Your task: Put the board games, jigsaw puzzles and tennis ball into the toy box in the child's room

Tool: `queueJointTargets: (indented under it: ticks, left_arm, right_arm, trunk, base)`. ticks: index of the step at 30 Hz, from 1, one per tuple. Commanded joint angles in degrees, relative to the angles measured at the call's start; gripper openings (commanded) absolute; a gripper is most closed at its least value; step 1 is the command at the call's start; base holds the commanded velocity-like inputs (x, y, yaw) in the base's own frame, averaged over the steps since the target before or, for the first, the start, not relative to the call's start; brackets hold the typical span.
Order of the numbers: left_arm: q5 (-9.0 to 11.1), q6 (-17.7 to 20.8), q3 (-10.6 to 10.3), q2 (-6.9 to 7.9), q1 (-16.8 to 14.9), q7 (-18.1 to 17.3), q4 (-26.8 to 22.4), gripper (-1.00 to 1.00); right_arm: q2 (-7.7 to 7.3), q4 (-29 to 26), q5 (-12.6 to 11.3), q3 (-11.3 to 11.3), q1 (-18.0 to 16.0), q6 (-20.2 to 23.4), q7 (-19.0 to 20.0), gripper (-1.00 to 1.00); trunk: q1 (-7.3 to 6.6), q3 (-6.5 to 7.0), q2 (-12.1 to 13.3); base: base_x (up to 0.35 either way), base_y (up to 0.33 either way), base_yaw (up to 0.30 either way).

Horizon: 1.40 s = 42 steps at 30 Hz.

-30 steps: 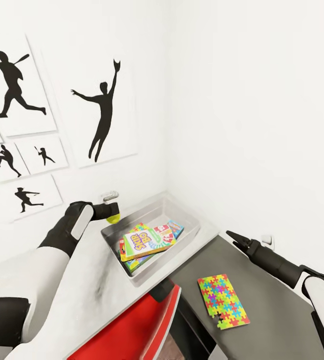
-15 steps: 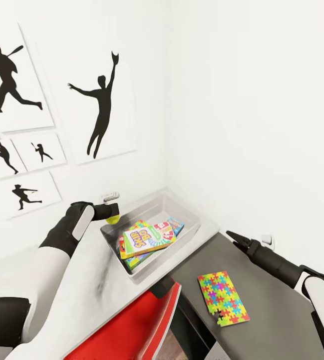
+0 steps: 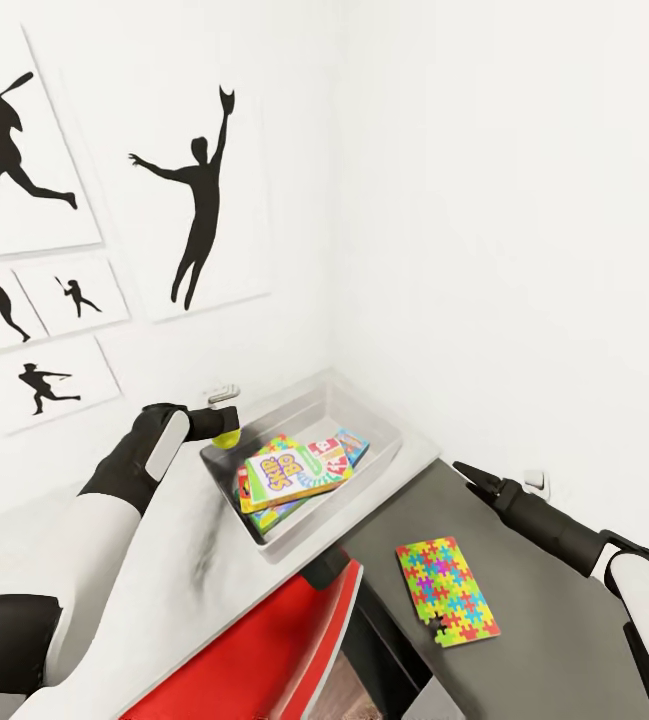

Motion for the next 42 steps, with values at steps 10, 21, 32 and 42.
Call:
queueJointTargets:
  ticks: [10,21,32,42]
  left_arm:
    - [-0.15,0.11,-0.30,0.05,-0.02,-0.01,-0.02,-1.00]
    - [-0.21,0.11,-0.33,0.05,-0.03,0.00,-0.02,-1.00]
    - [-0.25,0.03,-0.41,0.05,-0.02,0.00,-0.02,-1.00]
    - [-0.25,0.02,-0.56,0.05,0.01,0.00,-0.02,-1.00]
  right_arm:
    - [0.08,-0.01,0.19,-0.08,-0.05,0.29,0.29,1.00]
    - [0.05,-0.01,0.19,-0.08,-0.06,0.30,0.29,1.00]
    - [0.08,-0.01,0.19,-0.08,-0.08,0.29,0.29,1.00]
    - [0.08,-0.01,0.19,-0.08,-0.05,0.29,0.29,1.00]
  trunk:
    - [0.03,-1.02,-0.13]
    - [0.03,-1.91,-0.13]
    - [0.03,-2.78,-0.13]
    - [0.03,-3.57,-0.13]
  base:
    - [0.000,0.000,0.000]
    - [0.000,0.000,0.000]
    - [0.000,0.000,0.000]
    - [0.000,0.000,0.000]
